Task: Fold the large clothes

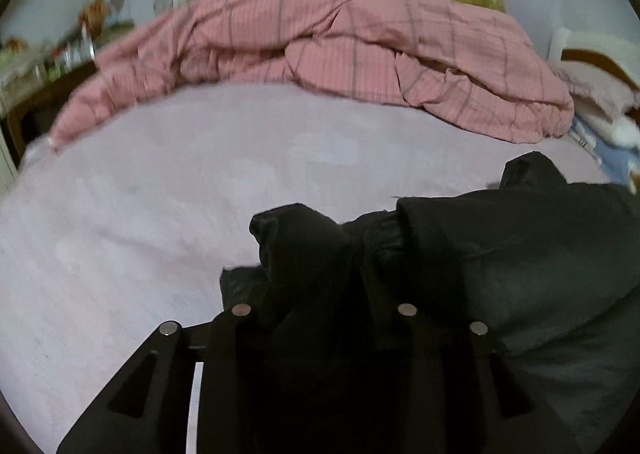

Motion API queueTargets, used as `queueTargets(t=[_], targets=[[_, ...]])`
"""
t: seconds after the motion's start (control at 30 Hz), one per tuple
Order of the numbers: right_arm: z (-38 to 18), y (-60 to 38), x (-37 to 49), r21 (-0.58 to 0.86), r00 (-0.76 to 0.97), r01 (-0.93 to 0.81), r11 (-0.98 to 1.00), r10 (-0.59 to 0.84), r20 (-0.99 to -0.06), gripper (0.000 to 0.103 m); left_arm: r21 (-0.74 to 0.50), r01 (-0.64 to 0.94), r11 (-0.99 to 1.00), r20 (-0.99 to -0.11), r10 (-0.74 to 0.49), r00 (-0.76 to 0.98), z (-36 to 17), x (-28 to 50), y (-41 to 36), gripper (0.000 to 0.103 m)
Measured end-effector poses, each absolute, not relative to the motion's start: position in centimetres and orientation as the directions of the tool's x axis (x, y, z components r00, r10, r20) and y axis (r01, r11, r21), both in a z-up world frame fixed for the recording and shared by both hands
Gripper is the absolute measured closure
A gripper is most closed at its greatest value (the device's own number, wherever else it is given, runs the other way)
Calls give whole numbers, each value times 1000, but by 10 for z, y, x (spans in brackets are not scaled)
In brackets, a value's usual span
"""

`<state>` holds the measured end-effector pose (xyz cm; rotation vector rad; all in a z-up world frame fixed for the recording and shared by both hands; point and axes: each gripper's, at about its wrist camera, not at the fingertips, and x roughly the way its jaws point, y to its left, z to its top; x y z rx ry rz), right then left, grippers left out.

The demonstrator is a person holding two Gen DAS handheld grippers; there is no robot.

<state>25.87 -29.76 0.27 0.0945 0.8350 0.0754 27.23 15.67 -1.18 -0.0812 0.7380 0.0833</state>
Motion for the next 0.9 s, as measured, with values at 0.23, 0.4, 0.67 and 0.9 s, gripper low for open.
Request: queueTargets(t=[0.23, 0.4, 0.67, 0.9], targets=[[15, -298, 249, 143, 671, -14, 990, 115, -732, 40, -14, -92, 996, -524, 71, 849, 46, 220, 145, 64], [40, -326, 203, 324, 718, 87, 942, 166, -676, 22, -70, -30, 997, -434, -3, 901, 83, 158, 142, 62], [35, -352, 126, 441, 738, 161, 883, 189, -648, 19, -96, -28, 995, -466, -21, 884, 64, 85, 129, 62], [1, -355, 106, 598, 689, 194, 777, 326, -647, 18, -110, -43, 993, -480, -15, 877, 63, 68, 124, 42]])
